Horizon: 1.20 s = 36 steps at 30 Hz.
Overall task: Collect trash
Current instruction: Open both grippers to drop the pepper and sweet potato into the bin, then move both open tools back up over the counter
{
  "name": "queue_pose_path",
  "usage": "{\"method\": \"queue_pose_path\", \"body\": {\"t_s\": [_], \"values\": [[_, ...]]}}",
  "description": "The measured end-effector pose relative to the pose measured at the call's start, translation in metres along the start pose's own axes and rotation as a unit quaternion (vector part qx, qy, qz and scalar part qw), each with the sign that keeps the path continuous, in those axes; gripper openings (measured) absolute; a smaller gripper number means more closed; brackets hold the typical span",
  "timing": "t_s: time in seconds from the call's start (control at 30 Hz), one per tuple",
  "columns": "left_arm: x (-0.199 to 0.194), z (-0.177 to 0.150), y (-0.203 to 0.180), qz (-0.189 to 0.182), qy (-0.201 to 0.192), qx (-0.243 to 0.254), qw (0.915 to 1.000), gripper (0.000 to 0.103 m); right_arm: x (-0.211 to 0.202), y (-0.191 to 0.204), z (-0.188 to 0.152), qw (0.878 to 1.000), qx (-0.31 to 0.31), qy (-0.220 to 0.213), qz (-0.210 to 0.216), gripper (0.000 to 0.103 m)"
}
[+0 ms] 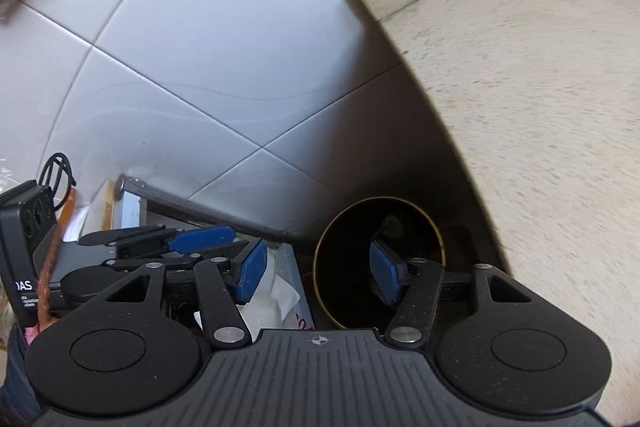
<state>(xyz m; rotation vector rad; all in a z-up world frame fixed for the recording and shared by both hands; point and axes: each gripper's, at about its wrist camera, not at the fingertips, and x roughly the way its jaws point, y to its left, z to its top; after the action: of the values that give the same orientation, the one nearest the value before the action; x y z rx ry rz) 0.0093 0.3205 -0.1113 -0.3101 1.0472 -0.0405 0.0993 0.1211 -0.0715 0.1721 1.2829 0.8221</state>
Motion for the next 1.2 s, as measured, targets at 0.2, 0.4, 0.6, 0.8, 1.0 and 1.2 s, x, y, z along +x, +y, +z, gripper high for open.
{"method": "queue_pose_path", "body": {"t_s": [0.2, 0.4, 0.6, 0.8, 1.0, 1.2], "values": [[-0.012, 0.01, -0.042, -0.027, -0.018, 0.055, 0.998, 0.041, -0.044, -0.007, -0.018, 0.999, 0.016, -0.046, -0.003, 0.071], [-0.013, 0.021, -0.094, -0.066, -0.022, 0.119, 0.9905, 0.043, -0.105, -0.029, -0.045, 0.992, 0.044, -0.111, -0.032, 0.075], [-0.006, 0.026, -0.154, -0.109, -0.014, 0.179, 0.9778, 0.043, -0.167, -0.063, -0.076, 0.977, 0.092, -0.176, -0.079, 0.079], [0.0, 0.026, -0.222, -0.148, -0.01, 0.233, 0.9611, 0.049, -0.219, -0.108, -0.107, 0.957, 0.146, -0.226, -0.113, 0.081], [0.012, 0.025, -0.277, -0.158, -0.003, 0.271, 0.9494, 0.05, -0.24, -0.142, -0.129, 0.947, 0.177, -0.239, -0.12, 0.083], [0.026, 0.042, -0.309, -0.145, -0.016, 0.267, 0.9526, 0.05, -0.258, -0.169, -0.14, 0.942, 0.193, -0.248, -0.115, 0.083]]}}
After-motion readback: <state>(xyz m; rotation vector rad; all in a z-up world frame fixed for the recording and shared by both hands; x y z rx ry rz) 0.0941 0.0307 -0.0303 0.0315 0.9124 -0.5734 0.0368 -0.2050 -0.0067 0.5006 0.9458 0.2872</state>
